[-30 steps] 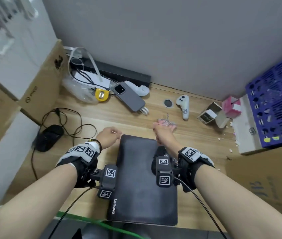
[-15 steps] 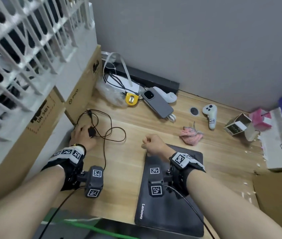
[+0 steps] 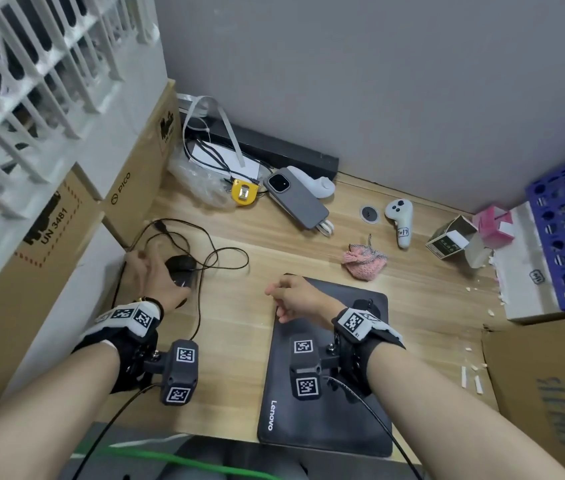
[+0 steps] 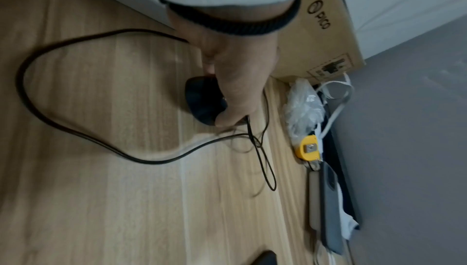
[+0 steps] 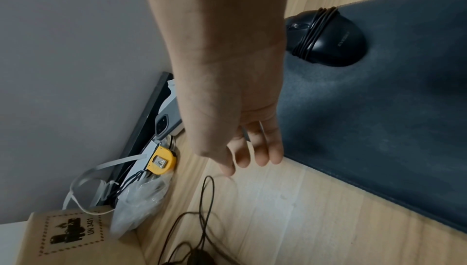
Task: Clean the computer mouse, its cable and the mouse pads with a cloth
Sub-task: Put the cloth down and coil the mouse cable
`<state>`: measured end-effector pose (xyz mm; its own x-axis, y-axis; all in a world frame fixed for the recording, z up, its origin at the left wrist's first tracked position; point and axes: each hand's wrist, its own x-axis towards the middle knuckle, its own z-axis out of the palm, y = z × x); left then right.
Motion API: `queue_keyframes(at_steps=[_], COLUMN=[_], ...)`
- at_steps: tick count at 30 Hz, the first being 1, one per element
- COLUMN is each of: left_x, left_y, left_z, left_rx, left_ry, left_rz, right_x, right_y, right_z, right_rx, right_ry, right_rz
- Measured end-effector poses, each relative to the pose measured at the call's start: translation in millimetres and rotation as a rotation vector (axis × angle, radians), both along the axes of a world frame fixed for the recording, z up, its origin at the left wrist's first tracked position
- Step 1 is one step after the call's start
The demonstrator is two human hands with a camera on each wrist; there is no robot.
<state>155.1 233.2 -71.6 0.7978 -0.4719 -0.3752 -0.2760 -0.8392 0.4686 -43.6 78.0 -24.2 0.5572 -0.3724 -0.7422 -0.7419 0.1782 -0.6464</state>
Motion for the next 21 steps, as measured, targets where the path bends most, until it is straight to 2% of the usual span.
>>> queue_keyframes(at_steps=[3, 6, 10, 13, 16, 21], left_x=[-8.8, -20.3, -24.3, -28.1, -36.1, -53.7], left_y=[-20.0, -35.9, -42.9, -38.3, -34.5, -46.0], left_z=[19.2, 43.0, 69.5, 88.5, 106.3, 115.8], left_rx=[-0.205, -0.228, -0.286, -0.416, -0.548, -0.696], left_ry=[0.086, 0.241, 0.392, 0.491, 0.547, 0.639], left_rz=[0.013, -0.007, -0.077, -0.231, -0.345, -0.391], right_x=[1.1, 4.2, 10.5, 13.0, 8.1, -24.0], right_y=[-0.6, 0.5, -2.6, -6.8, -10.5, -24.9], right_z=[10.1, 25.0, 47.8, 63.2, 74.3, 70.8], right_rx=[0.048, 0.040, -0.106, -0.278, -0.305, -0.368], right_ry=[-0.022, -0.048, -0.128, -0.233, -0.275, -0.232], right_rz=[0.085, 0.165, 0.198, 0.201, 0.257, 0.264])
